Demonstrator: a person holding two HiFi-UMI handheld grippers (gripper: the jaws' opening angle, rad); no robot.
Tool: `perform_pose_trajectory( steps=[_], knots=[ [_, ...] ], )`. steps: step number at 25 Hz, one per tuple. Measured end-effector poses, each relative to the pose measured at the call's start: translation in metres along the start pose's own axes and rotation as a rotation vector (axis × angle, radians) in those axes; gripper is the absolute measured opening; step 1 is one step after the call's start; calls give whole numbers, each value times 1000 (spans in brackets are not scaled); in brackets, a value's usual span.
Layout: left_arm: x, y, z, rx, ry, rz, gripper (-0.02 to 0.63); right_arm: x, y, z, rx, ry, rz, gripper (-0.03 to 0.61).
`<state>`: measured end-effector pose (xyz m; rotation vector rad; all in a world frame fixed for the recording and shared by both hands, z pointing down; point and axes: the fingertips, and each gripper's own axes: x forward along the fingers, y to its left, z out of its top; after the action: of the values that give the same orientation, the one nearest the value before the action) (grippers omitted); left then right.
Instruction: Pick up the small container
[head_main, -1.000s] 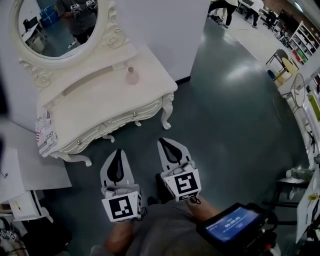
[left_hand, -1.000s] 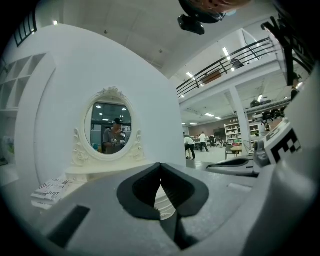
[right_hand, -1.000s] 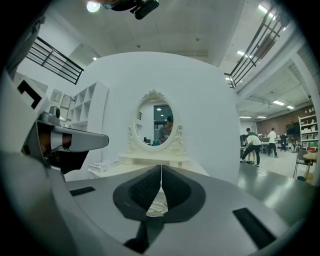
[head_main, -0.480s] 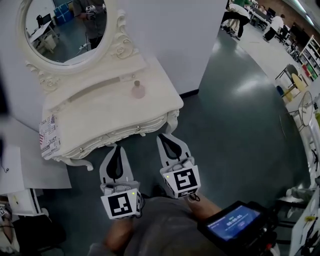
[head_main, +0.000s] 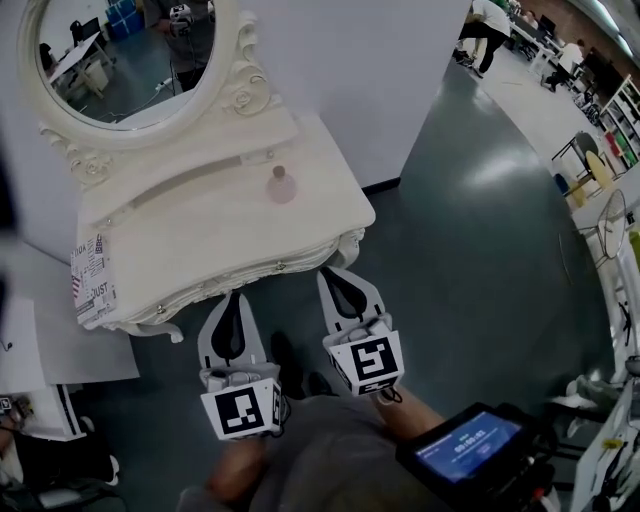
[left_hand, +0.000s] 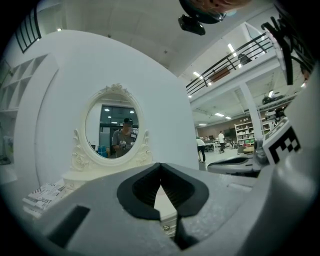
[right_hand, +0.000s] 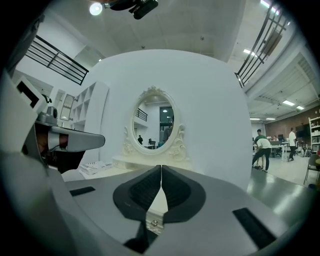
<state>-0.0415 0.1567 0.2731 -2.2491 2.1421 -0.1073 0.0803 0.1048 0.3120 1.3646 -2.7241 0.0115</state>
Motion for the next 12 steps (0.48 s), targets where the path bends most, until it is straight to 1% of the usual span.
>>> perform_pose_trajectory(
  steps=[3, 7, 12],
  knots=[
    [18, 10, -10, -13, 14, -11, 15, 18, 1, -10, 7, 27, -5, 14],
    [44, 26, -27, -31, 54, -29, 15, 49, 2, -25, 12, 69, -8, 15],
    [82, 52, -34, -37, 68, -52, 14, 93, 0, -27, 12, 86, -20, 14]
  ],
)
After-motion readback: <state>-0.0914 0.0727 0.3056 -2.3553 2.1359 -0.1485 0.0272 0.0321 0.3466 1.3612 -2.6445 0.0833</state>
